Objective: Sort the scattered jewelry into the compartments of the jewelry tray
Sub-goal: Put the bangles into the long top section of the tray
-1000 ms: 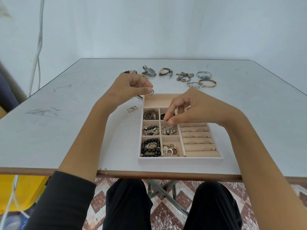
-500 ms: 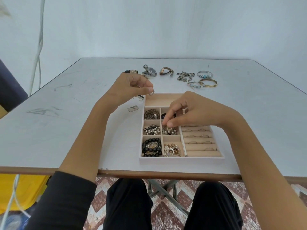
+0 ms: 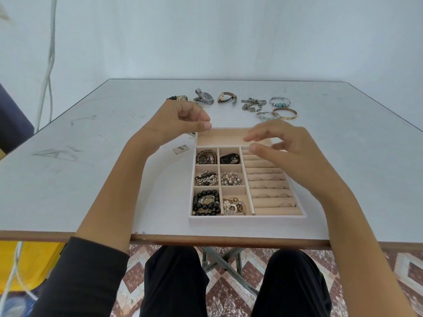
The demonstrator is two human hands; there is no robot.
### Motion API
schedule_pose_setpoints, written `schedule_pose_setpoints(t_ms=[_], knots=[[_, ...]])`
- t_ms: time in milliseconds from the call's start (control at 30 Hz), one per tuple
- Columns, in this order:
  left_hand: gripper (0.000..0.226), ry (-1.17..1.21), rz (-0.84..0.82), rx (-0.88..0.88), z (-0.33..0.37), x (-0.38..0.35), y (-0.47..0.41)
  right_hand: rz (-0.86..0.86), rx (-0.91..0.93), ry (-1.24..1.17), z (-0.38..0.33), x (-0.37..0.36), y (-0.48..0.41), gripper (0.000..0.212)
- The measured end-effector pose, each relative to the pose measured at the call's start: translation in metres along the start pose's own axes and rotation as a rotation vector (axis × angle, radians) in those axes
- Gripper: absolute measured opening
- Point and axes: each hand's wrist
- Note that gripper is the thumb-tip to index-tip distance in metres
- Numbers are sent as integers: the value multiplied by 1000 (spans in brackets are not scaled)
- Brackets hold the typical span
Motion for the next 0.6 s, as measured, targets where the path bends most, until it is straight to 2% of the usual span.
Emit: schedule_pose_setpoints(t_ms=[67,133,233,333,467,600], knots=[[12,-21,-39,2,2,-1,1,159,-45,49,13,2,18,20],[11,-45,-113,5,5,-2,4,210,-120,135,22,5,37,30],[18,-74,-226,19,10,-6,8,57,-272,304,27,7,59,43],[25,-71,-260,17,16,-12,13,-109,-298,576,28,4,64,46],[17,-82,-309,-24,23,-16,22,-152,-298,663,25,3,62,47],[15,-62,-454,-34,23,-24,37,-153,-287,674,25,3,62,48]])
Point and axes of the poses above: each hand's wrist, its own y-axis away from the middle knuckle, its own x-axis out of the back of the hand, z = x × y, and after that the axes turned 9 degrees about y, right-handed
